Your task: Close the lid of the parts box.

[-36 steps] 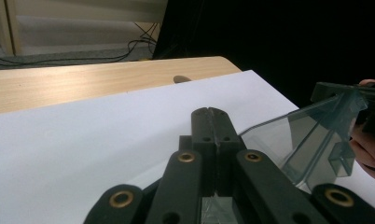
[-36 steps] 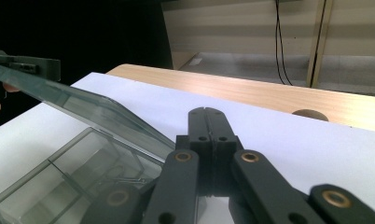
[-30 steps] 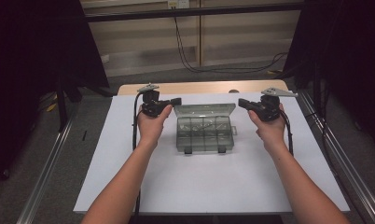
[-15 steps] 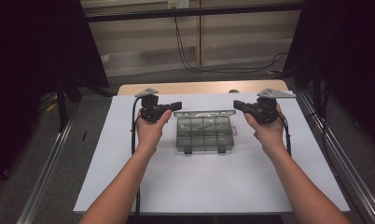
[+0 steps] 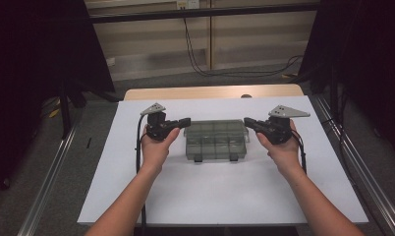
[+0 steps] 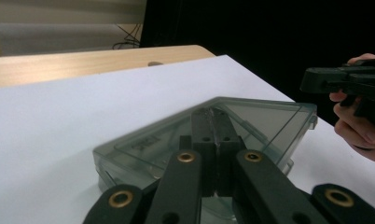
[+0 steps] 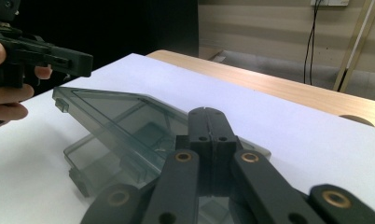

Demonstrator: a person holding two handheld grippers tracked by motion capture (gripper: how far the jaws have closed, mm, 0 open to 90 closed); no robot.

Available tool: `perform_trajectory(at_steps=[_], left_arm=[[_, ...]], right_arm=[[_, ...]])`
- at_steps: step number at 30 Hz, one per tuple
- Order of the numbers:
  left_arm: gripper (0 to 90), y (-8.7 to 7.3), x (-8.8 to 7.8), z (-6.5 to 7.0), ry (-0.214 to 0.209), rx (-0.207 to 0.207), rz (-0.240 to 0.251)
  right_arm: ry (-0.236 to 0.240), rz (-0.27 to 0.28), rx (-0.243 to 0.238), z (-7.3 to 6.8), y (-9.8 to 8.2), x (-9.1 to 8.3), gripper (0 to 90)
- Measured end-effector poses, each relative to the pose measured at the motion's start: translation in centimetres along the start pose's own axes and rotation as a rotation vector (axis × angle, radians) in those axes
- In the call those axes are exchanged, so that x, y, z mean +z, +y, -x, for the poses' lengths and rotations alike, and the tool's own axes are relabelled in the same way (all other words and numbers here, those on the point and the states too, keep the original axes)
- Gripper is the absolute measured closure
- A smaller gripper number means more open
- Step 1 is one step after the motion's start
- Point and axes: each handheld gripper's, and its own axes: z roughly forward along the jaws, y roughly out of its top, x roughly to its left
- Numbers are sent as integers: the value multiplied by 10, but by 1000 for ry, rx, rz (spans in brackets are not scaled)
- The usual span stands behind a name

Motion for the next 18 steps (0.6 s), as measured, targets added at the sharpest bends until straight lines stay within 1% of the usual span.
perform_trajectory(at_steps=[1,2,3,4,5,6,8,10,12,17,18], left_arm=[[900,-2,0,1,5,8,-2],[900,-4,-1,2,8,10,-7],[900,-6,-1,3,3,7,-3],[900,-8,-1,4,5,16,-9],[900,-10,-1,6,4,14,-6],[900,-11,-2,6,6,21,-14],[900,-15,-2,9,5,28,-13],[900,-19,-2,12,10,37,-16],[900,-22,-2,14,12,52,-22],[900,-28,-4,16,0,45,-16],[900,-29,-5,16,-1,36,-3]], right_arm=[[-2,0,-7,0,-2,-1,900],[-4,4,0,-1,-5,-1,900],[-4,0,4,-1,-7,-2,900],[0,-1,1,-2,-9,-2,900],[-4,1,2,-2,-11,-3,900],[-4,-2,2,-3,-13,-3,900],[0,2,2,-3,-16,-4,900],[4,-6,1,-5,-20,-5,900],[2,-5,-3,-6,-23,-6,900],[5,-17,-11,-10,-31,-7,900],[5,-17,-11,-10,-31,-7,900]])
